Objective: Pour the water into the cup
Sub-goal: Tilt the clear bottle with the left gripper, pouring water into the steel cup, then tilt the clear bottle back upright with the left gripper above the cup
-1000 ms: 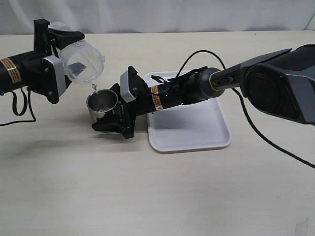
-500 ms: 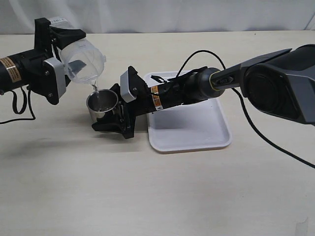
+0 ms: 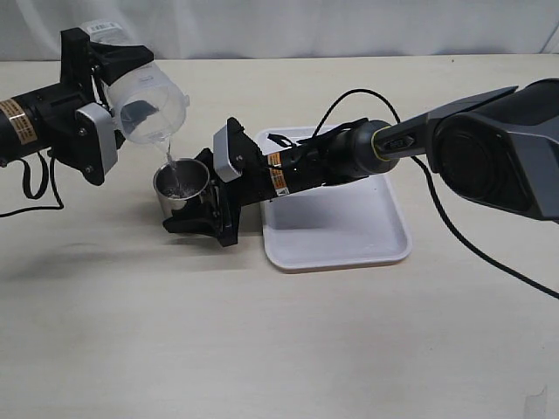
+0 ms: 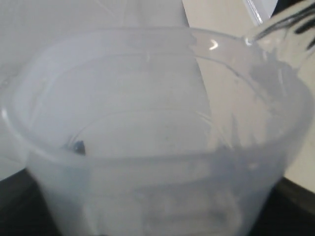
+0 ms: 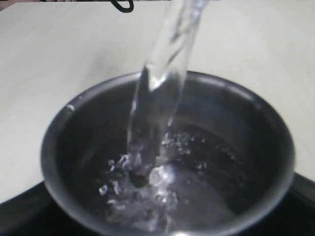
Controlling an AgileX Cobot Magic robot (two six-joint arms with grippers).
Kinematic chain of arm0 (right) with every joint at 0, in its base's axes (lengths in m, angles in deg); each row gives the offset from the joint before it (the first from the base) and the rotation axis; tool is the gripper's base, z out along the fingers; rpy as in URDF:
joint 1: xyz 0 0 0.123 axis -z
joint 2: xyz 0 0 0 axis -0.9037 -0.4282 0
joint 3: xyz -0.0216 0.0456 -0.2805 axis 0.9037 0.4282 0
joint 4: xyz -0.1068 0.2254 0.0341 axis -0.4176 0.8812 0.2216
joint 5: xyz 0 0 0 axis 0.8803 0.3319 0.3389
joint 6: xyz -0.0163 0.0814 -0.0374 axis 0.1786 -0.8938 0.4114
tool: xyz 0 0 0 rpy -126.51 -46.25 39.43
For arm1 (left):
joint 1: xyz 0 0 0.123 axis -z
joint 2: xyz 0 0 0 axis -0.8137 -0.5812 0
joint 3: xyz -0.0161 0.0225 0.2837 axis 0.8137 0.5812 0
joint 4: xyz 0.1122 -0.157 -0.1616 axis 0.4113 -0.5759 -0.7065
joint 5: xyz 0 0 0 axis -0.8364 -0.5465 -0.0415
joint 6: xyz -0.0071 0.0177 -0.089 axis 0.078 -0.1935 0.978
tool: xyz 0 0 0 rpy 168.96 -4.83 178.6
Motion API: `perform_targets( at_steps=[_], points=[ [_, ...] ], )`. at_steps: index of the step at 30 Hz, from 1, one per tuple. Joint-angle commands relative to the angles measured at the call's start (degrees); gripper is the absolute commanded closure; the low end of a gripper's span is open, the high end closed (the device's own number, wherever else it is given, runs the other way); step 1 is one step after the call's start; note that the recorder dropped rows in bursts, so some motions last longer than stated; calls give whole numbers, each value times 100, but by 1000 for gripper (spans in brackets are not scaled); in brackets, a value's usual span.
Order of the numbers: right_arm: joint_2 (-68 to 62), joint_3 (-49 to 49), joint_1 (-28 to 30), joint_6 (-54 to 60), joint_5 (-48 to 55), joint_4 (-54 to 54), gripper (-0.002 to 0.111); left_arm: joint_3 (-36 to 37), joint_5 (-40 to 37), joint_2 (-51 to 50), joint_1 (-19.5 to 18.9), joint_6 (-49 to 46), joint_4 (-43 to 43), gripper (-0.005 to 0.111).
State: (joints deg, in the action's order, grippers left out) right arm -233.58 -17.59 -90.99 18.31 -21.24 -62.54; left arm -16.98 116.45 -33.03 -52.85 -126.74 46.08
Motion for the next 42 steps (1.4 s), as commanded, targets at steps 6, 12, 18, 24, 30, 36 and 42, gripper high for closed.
perform_targets(
  at_steps=[6,12,18,24,30,36,42],
  points=[
    [10,-6,25,-2,-148,58,104,-55,265,43,39,-177,-209,107],
    [10,-6,25,-2,-148,58,104,-55,430,43,39,-177,-221,107],
    [10,-6,25,-2,-148,58,104,-55,430,43,39,-177,-270,107],
    [10,-6,25,-2,-148,58,104,-55,390,43,39,-284,-368,107],
    [10,-6,25,-13,-141,58,104,-55,384,43,39,-284,-389,107],
    [10,-6,25,-13,-141,58,104,-55,379,43,39,-296,-401,107],
    [10,-6,25,-13,-141,58,104,-55,391,43,39,-295,-387,107]
  ],
)
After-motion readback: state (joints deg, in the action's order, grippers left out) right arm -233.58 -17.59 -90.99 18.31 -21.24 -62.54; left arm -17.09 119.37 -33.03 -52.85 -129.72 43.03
